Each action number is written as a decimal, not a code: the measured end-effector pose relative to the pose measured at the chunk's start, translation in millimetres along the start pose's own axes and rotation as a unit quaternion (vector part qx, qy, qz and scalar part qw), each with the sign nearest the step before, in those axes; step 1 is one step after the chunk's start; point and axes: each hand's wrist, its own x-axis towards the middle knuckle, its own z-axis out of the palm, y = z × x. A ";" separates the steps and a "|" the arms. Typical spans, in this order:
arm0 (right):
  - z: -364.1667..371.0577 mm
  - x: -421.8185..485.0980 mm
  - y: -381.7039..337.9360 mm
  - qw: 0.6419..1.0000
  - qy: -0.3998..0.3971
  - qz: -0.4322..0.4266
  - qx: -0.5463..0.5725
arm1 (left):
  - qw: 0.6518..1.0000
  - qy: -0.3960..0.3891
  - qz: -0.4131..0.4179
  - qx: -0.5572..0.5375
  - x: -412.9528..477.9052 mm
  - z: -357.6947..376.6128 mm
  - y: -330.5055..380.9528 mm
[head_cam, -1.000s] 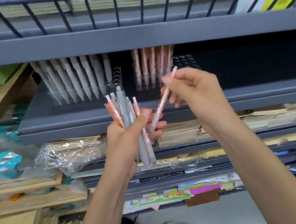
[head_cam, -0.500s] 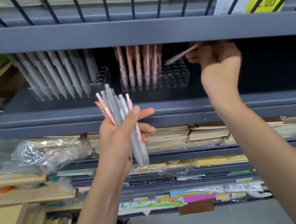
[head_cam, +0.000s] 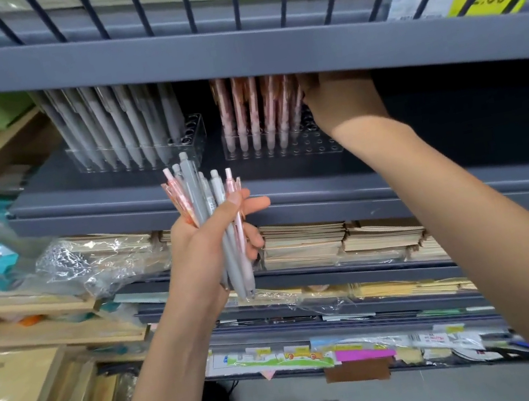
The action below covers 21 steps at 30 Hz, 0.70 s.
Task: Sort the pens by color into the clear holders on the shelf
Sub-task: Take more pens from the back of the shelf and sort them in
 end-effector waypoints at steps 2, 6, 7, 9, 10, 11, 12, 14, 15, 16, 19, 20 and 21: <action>-0.9 0.9 -0.8 1.000 -0.015 0.010 -0.002 | 1.000 -0.004 -0.002 -0.005 1.5 -0.1 -2.3; -2.6 -0.2 -1.0 0.998 -0.036 0.030 0.038 | 1.000 -0.012 -0.008 -0.014 4.3 4.4 -4.5; -3.3 -1.1 -0.7 0.998 -0.037 0.028 0.052 | 1.000 -0.021 -0.007 -0.014 4.5 5.4 -4.7; -4.6 -3.7 -0.5 0.998 -0.014 0.023 0.064 | 0.999 -0.036 -0.004 -0.007 4.6 7.2 -5.3; -5.5 -5.7 1.0 0.998 0.007 0.021 0.062 | 0.999 -0.042 0.001 -0.008 4.6 8.2 -5.2; -6.2 -8.0 2.9 0.998 0.033 0.019 0.054 | 0.999 -0.046 0.007 -0.012 4.7 9.2 -5.0; -7.3 -12.1 5.5 0.997 0.054 0.013 0.045 | 0.999 -0.049 0.010 -0.016 5.0 10.5 -4.6; -9.0 -25.5 11.1 0.993 0.070 -0.014 0.092 | 0.998 -0.054 0.007 -0.010 6.1 12.6 -4.2; -9.5 -33.8 12.5 0.989 0.061 -0.031 0.128 | 0.998 -0.059 0.006 -0.004 6.1 13.5 -4.2; -10.2 -42.2 12.9 0.988 0.034 -0.046 0.145 | 0.998 -0.065 0.006 0.001 6.1 14.4 -4.5; -11.7 -62.4 10.3 0.975 -0.131 -0.080 0.161 | 0.997 -0.081 0.008 0.005 6.8 19.2 -5.6; -12.2 -65.9 10.2 0.965 -0.172 -0.087 0.176 | 0.996 -0.085 0.008 0.004 7.2 21.3 -6.2; -13.2 -67.4 10.4 0.958 -0.193 -0.090 0.194 | 0.996 -0.088 0.008 0.002 7.7 23.0 -6.8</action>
